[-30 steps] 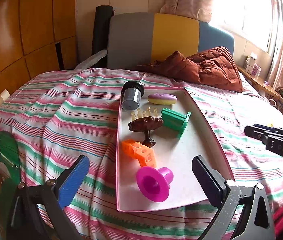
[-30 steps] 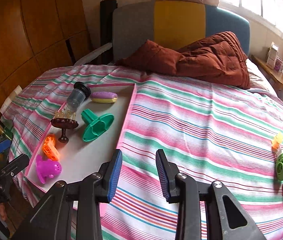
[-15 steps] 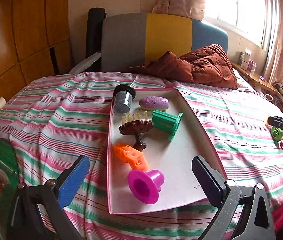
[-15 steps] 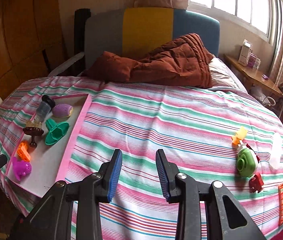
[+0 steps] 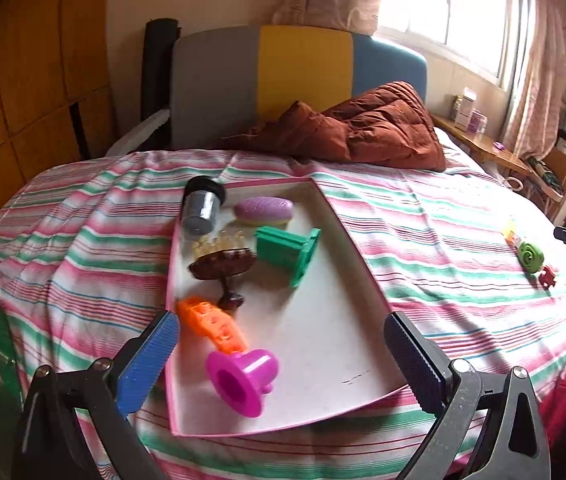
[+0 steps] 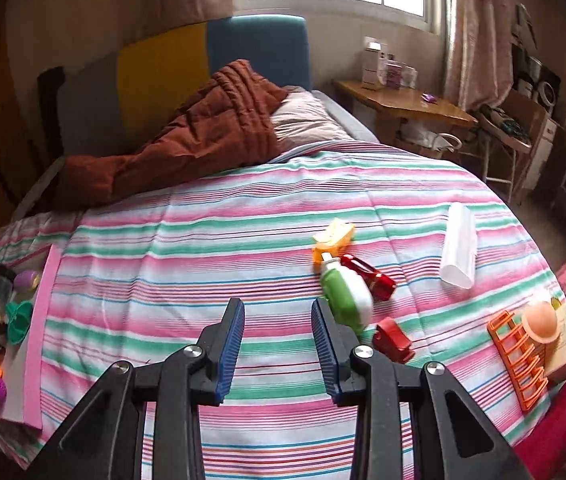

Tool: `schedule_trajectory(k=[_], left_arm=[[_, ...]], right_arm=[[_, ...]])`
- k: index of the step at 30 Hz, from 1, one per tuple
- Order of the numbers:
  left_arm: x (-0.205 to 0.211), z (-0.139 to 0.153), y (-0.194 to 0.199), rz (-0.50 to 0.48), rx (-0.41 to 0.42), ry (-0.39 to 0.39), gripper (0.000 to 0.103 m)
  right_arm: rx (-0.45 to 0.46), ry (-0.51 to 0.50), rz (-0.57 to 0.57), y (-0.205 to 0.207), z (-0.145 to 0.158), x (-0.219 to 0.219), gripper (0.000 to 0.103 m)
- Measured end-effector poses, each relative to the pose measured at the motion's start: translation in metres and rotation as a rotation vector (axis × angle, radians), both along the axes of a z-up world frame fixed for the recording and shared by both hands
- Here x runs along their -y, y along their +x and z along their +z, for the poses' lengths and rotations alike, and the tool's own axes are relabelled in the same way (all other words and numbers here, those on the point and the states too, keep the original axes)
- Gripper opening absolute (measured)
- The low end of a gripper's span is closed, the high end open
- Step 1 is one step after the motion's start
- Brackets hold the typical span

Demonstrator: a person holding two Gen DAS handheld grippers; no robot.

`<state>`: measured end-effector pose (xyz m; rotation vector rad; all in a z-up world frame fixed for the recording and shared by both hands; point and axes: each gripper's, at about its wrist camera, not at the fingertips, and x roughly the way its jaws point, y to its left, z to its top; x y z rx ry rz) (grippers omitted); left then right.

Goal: Organize rigid objects
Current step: 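Withdraw both tools from the tray toward the remaining toys, then move the left tool to the green-and-white bottle and close on it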

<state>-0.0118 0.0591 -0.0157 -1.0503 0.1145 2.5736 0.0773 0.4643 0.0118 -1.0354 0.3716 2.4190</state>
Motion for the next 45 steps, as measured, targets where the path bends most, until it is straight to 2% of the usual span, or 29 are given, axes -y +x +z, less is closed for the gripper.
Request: schedule_trajectory(k=[2,8,11,20,28,33,45], left_arm=[[-0.006,0.002,-0.001,-0.022,0.01,0.011,0.103],[-0.03,0.003,-0.009,-0.084,0.072,0.055,0.103],[-0.049,0.004,-0.01,-0.129,0.089,0.07,0.103],[-0.13,0.005,-0.005,-0.312,0.122,0.064,0.103],[-0.217,0.0,-0.013,-0.486,0.212,0.092,0.103],[-0.274,-0.006,-0.017,-0.575,0.238,0.083,0.103],[-0.364,-0.023,-0.023,-0.66,0.314,0.069,0.103]], right_arm=[[-0.018,-0.009,-0.076,0.01,-0.002,-0.019,0.034],[-0.152,-0.188,-0.314,0.048,-0.013,-0.069,0.035],[-0.214,-0.23,-0.365,0.062,-0.012,-0.078,0.034],[-0.287,-0.268,-0.394,0.072,-0.01,-0.081,0.034],[-0.321,-0.313,-0.41,0.078,-0.012,-0.087,0.035],[-0.346,-0.328,-0.413,0.082,-0.012,-0.089,0.035],[-0.404,-0.399,-0.435,0.091,-0.018,-0.098,0.035]])
